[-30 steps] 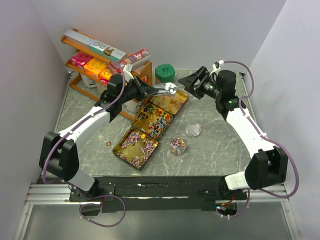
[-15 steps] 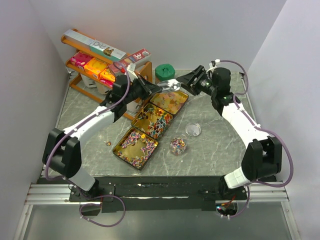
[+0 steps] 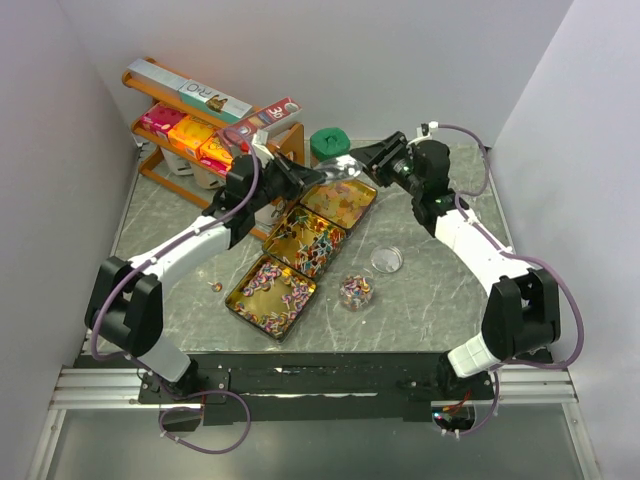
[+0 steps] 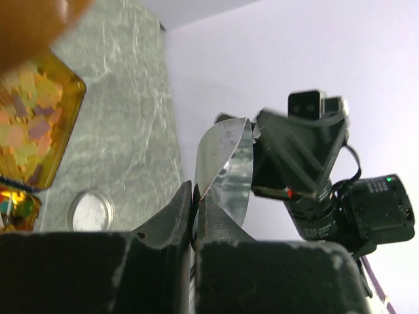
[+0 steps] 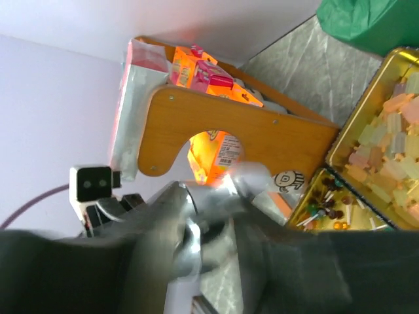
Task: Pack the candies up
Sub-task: Adjust the spatula.
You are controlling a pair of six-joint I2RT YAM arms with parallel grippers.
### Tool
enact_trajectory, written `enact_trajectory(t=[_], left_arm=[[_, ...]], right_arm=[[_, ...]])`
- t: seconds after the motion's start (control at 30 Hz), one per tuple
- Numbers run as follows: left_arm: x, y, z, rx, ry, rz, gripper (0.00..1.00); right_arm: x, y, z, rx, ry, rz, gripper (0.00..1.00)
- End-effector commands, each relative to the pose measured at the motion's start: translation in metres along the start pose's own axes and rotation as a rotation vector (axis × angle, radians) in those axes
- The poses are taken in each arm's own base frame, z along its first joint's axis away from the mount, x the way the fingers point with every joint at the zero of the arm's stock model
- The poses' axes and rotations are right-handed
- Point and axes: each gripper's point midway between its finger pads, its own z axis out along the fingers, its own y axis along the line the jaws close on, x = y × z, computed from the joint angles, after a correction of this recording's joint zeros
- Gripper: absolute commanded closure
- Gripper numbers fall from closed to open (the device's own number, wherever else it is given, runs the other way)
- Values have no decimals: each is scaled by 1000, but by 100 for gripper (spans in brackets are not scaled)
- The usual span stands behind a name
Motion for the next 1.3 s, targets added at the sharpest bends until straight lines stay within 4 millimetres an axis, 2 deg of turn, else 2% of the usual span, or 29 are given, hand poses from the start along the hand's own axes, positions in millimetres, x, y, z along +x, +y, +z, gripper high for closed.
enact_trajectory(t=[0.0,0.03,0.1,0.17,0.27,0.4,0.47,0.5,0.57,0.6,0.63,0.7,0.73,0.8,0.83,0.9,0.93,1.0,1.03,1.1,1.27], left_arm=[[20,-27,-11,104,66,-31,99],[22,-25,-12,102,70,-41,99],[23,-27,-13,113,75,-65,99],[26,-26,-14,115,82,-87,99],[22,-28,-14,117,66,-106,99],[22,-26,-16,113,62,-131,99],[24,-23,-16,110,68,-138,99],[24,-22,-15,105,72,-141,99],[25,-21,-15,101,76,-138,99],[26,-21,-15,99,78,-136,99],[27,-19,-15,89,83,-132,99],[27,-17,-14,74,87,-97,98],[25,-19,-13,65,85,-83,89],[24,-8,-14,8,78,-36,73],[22,-10,-15,0,71,-17,49],[17,-3,-18,-50,49,41,38],[13,-7,-19,-56,35,64,30],[8,-4,-26,-92,21,137,24],[2,-4,-28,-111,-4,165,21],[-1,5,-32,-158,-4,257,18],[4,52,-37,-317,54,389,21]], right_arm=[[-8,20,8,-83,-76,7,43],[-11,25,9,-101,-90,5,37],[-13,27,9,-112,-118,9,33],[-14,33,9,-136,-132,-3,34],[-17,30,9,-119,-144,-5,41],[-21,25,2,-110,-190,26,59],[-20,23,2,-104,-188,32,62],[-20,20,3,-92,-186,34,71],[-21,21,4,-90,-192,39,82],[-21,21,4,-92,-191,36,94],[-21,19,5,-83,-188,27,100],[-23,19,6,-70,-196,4,100],[-25,19,6,-70,-198,-27,100],[-27,17,6,-60,-203,-62,100],[-29,18,6,-50,-202,-99,100],[-32,13,8,-36,-205,-140,100],[-37,14,8,-30,-215,-180,100],[-40,4,11,10,-214,-222,100],[-49,5,11,24,-239,-282,100],[-52,-12,17,91,-237,-377,100],[-64,-37,39,167,-246,-528,100]])
